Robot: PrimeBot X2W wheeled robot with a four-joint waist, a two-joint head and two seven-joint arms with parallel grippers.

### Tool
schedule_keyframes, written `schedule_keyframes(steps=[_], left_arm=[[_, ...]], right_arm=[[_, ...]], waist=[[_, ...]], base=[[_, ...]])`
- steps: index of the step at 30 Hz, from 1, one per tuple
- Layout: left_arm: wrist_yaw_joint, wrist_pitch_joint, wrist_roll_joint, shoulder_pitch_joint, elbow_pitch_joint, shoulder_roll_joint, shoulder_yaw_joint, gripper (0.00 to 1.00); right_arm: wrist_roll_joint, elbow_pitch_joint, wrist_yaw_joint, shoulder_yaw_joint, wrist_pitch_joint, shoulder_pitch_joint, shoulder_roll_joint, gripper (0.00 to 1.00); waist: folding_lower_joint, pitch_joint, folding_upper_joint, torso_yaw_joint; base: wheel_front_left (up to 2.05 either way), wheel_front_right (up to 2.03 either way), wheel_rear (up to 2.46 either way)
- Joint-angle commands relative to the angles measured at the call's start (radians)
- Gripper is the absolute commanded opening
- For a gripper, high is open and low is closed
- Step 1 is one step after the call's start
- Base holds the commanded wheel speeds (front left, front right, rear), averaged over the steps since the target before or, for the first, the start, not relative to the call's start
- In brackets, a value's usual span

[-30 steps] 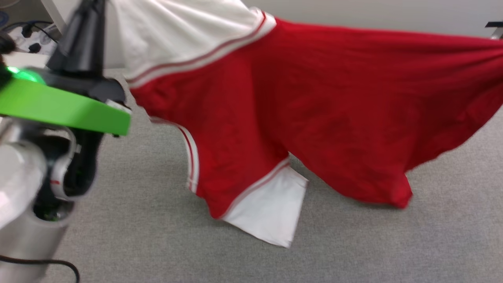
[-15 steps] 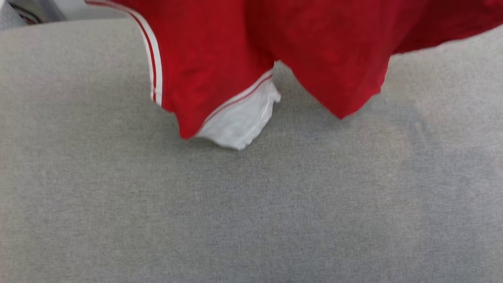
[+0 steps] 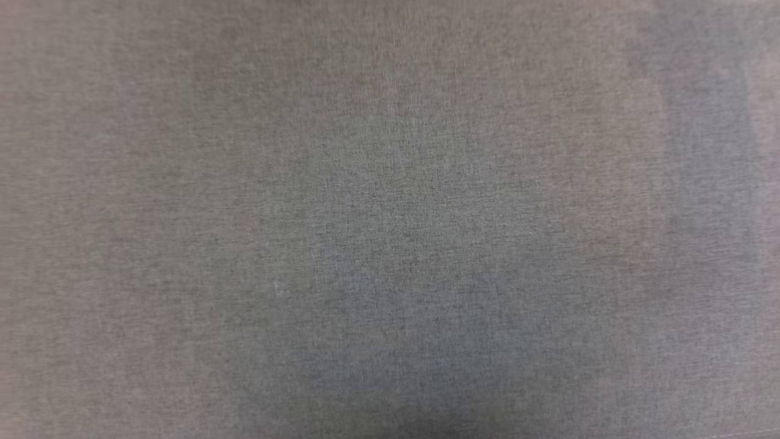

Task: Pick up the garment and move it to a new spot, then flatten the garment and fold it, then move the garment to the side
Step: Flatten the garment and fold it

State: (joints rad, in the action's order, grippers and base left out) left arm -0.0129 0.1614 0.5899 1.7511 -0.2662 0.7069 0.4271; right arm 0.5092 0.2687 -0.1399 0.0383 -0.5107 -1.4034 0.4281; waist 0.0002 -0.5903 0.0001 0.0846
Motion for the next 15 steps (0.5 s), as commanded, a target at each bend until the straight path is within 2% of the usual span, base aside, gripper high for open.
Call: schedule_keyframes(steps=[1, 8, 11, 15], left_arm=[[0.002, -0.021, -0.026, 0.067, -0.049, 0.005, -0.009, 0.0], [-0.033, -0.11, -0.053, 0.267, -0.291, -0.064, -0.004, 0.0], [-0.047, -0.168, -0.064, 0.293, -0.366, -0.081, 0.004, 0.0], [-0.07, -0.255, -0.054, 0.248, -0.435, -0.11, 0.016, 0.0]], right_arm=[[-0.027, 0.043, 0.009, 0.009, 0.028, -0.037, 0.007, 0.0], [-0.109, 0.248, 0.009, 0.016, 0.213, -0.215, -0.05, 0.0], [-0.132, 0.308, 0.009, 0.005, 0.282, -0.241, -0.066, 0.0], [-0.133, 0.361, 0.009, -0.033, 0.352, -0.229, -0.087, 0.0]], waist=[[-0.0002, -0.109, -0.0001, 0.02], [-0.0002, -0.165, -0.0001, 0.014], [-0.0002, -0.181, -0.0001, 0.008], [-0.0002, -0.191, -0.0001, -0.003]], base=[[0.0, 0.0, 0.0], [0.0, 0.0, 0.0], [0.0, 0.0, 0.0], [0.0, 0.0, 0.0]])
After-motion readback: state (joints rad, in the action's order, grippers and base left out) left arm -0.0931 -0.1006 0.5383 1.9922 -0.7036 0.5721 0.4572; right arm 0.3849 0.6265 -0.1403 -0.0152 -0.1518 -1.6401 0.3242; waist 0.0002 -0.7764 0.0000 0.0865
